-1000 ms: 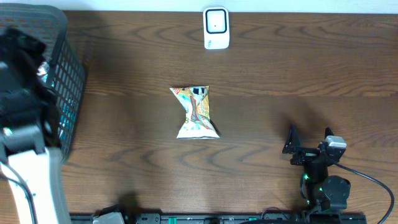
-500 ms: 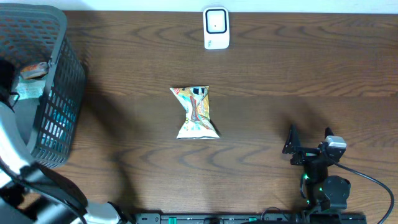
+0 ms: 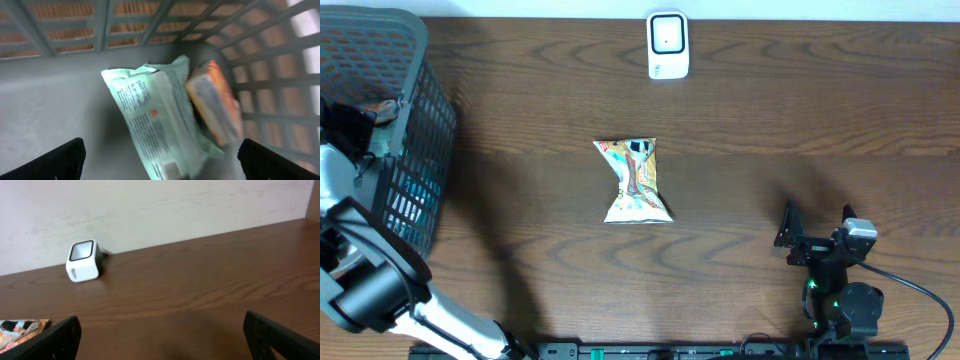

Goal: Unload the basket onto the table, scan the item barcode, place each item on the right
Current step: 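Reach the left gripper into the basket and grasp the pale green pouch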

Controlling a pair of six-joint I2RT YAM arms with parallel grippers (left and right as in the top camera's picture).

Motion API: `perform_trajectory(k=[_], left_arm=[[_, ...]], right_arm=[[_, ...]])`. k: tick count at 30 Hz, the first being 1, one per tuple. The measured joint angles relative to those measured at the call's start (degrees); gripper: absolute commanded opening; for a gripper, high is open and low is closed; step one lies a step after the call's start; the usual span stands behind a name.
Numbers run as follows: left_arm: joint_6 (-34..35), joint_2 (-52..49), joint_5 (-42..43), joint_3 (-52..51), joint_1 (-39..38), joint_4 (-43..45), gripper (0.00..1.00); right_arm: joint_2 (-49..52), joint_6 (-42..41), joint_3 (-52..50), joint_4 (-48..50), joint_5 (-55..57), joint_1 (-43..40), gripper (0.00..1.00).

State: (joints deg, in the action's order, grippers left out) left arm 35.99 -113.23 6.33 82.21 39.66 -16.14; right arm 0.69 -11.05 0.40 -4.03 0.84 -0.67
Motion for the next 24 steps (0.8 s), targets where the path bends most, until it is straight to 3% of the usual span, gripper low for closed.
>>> perform_trajectory(k=[6,9,16,18,19,24], left_arm=[[-0.3,-5.7,-0.2,0.0,0.0,3.5,0.98],[0.1,-5.8,-0.5,0.0,0.0,4.5,0.84],[-1.4,-6.5,-2.6,0.0,-0.1,4.5,0.24],[-1.5,-6.5,-3.0,0.0,-0.1,4.5,0.12],[-1.7,-6.5,-3.1,0.1,-0.1,4.5,0.07],[-2.7,-6.3,-3.6,0.3,-0.1,3.7,0.07]], right_arm=[[0.0,0.0,0.0,0.0,0.0,0.0,0.99],[0.0,0.0,0.0,0.0,0.0,0.0,0.99],[0.0,0.0,0.0,0.0,0.0,0.0,0.99],[0.0,0.0,0.0,0.0,0.0,0.0,0.99],[0.0,0.0,0.0,0.0,0.0,0.0,0.99],[0.0,0.0,0.0,0.0,0.0,0.0,0.99]])
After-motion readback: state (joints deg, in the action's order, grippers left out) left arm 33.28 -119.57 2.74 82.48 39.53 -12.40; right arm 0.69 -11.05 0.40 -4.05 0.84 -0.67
